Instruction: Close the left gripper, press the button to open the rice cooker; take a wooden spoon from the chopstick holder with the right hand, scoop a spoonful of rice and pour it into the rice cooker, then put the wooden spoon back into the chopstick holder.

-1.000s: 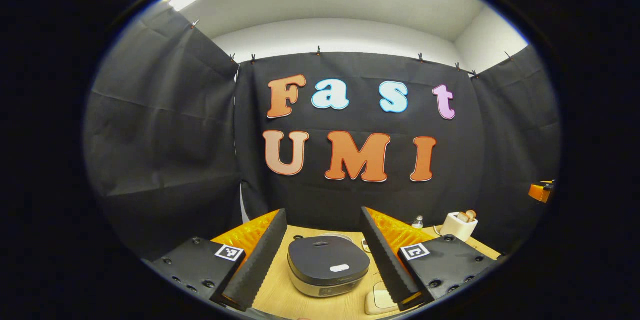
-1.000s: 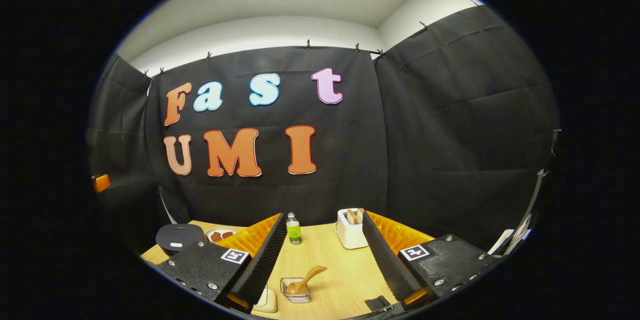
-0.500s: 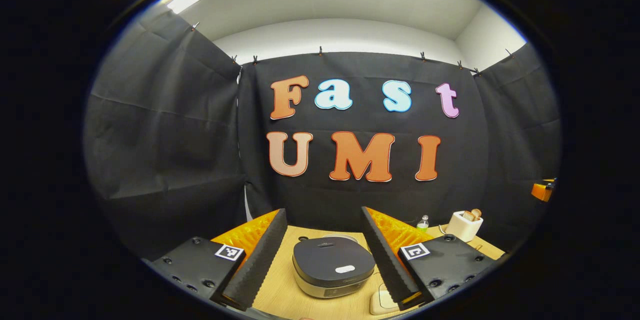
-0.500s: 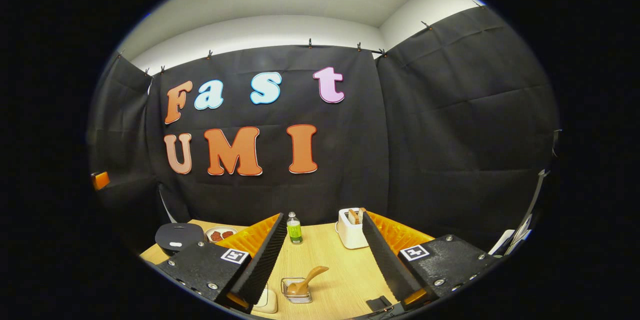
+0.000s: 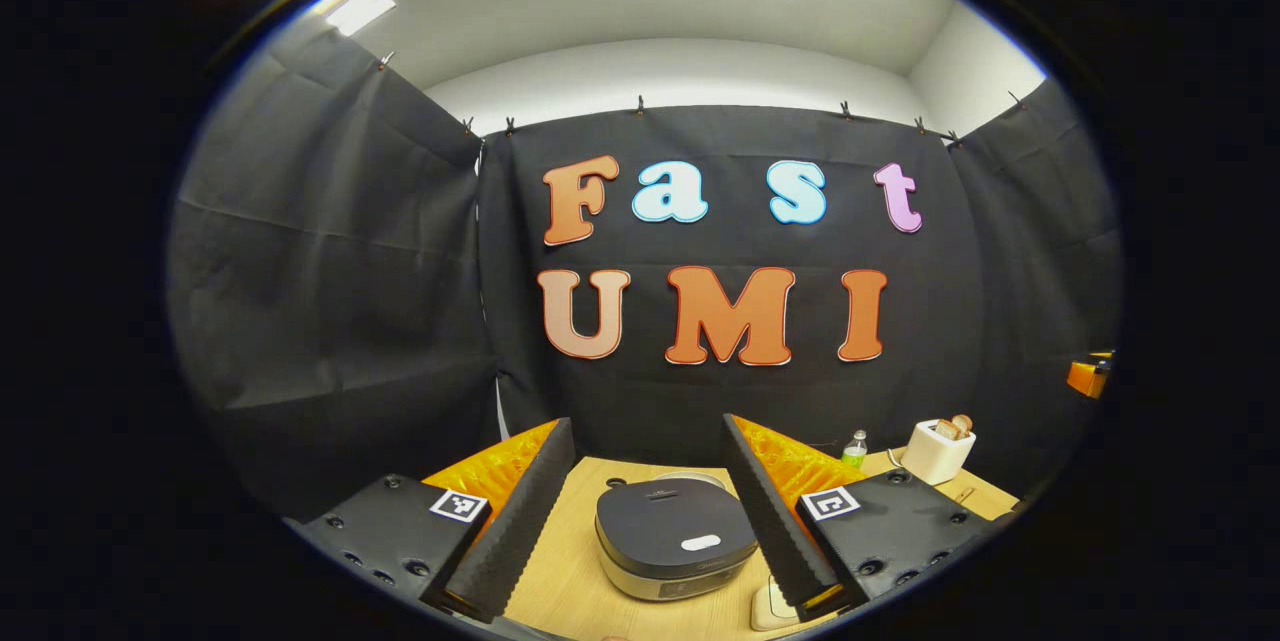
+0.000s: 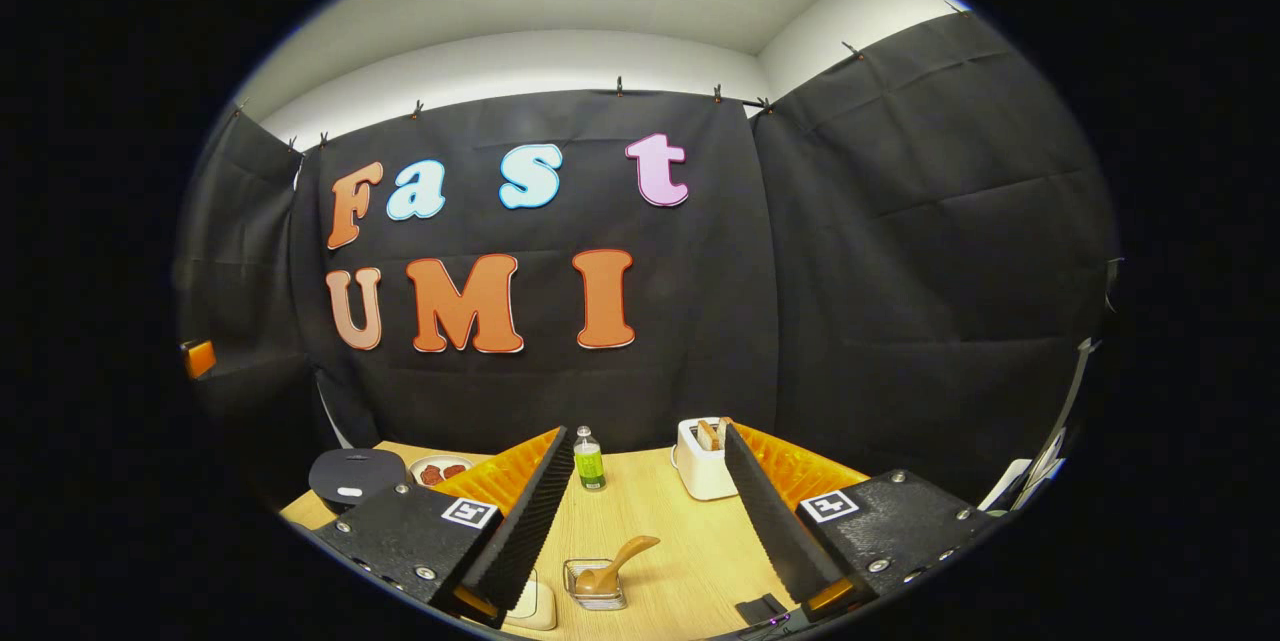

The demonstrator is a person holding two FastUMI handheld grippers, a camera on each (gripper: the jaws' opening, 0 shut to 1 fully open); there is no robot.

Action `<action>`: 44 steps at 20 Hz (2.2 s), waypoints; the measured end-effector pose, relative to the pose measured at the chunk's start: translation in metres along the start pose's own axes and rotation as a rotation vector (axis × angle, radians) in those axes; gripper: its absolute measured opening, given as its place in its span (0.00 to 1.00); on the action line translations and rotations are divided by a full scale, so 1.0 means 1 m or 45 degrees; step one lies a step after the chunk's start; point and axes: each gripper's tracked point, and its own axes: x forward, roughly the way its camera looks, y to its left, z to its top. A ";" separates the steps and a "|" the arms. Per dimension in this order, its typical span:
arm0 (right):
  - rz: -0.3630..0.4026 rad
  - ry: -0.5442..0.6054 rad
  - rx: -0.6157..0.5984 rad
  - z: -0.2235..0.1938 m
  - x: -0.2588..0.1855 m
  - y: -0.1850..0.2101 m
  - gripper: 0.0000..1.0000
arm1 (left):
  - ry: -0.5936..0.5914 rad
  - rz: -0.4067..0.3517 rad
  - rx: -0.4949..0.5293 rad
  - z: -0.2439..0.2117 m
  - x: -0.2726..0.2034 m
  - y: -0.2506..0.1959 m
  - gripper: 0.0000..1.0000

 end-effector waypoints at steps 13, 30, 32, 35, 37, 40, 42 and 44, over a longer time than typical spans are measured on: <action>-0.006 -0.005 -0.004 0.003 -0.001 -0.002 0.95 | -0.024 0.004 0.028 0.008 -0.002 0.001 0.95; -0.013 -0.011 -0.016 0.007 0.000 -0.003 0.94 | -0.030 -0.013 0.036 0.010 -0.003 0.001 0.95; -0.016 -0.012 -0.019 0.007 0.001 -0.003 0.94 | -0.028 -0.015 0.033 0.010 -0.003 0.001 0.95; -0.019 -0.010 -0.021 0.006 0.002 -0.004 0.94 | -0.020 -0.031 0.010 0.011 -0.004 0.000 0.98; -0.020 -0.008 -0.022 0.007 0.003 -0.004 0.94 | -0.015 -0.030 0.006 0.010 0.002 0.001 0.81; -0.018 -0.005 -0.027 0.005 0.004 -0.002 0.94 | -0.020 -0.001 0.012 0.010 0.004 0.009 0.25; -0.019 0.000 -0.031 0.005 0.005 -0.002 0.94 | 0.041 -0.046 -0.009 -0.002 0.003 0.001 0.05; -0.018 0.001 -0.032 0.004 0.006 -0.002 0.94 | 0.076 -0.084 -0.020 -0.015 0.013 -0.008 0.04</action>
